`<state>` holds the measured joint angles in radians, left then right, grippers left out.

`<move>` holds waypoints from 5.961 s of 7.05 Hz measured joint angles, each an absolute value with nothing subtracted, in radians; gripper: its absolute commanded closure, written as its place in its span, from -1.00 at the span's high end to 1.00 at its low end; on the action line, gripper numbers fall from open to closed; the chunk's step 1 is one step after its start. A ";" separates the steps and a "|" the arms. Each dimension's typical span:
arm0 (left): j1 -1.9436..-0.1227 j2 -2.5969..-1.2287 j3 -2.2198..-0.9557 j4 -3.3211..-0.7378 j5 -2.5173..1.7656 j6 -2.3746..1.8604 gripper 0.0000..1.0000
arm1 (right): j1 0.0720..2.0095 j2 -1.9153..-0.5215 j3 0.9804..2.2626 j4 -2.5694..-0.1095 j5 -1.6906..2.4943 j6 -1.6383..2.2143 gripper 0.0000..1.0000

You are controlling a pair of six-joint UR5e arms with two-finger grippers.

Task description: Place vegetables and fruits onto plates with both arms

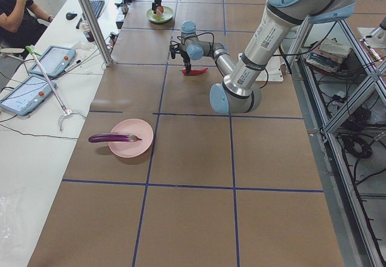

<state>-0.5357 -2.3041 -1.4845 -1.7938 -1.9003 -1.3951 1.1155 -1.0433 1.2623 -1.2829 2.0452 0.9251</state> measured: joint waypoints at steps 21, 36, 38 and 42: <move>-1.138 -2.110 -1.185 -2.005 -2.051 -0.843 1.00 | 1.201 -1.454 1.996 -1.487 2.380 0.959 1.00; -1.531 -1.422 -1.851 -1.441 -2.316 0.221 1.00 | 1.445 -1.945 2.051 -1.538 2.371 0.119 1.00; -1.533 -1.405 -1.859 -1.446 -2.329 0.223 1.00 | 1.457 -1.954 2.059 -1.545 2.372 0.118 1.00; -1.536 -1.366 -1.892 -1.450 -2.384 0.218 1.00 | 1.458 -1.959 2.070 -1.538 2.369 0.118 1.00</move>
<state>-1.5361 -1.3661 -1.8919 -1.4502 -2.3836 0.2178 1.4576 -1.9591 2.0700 -1.5380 2.3686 0.1185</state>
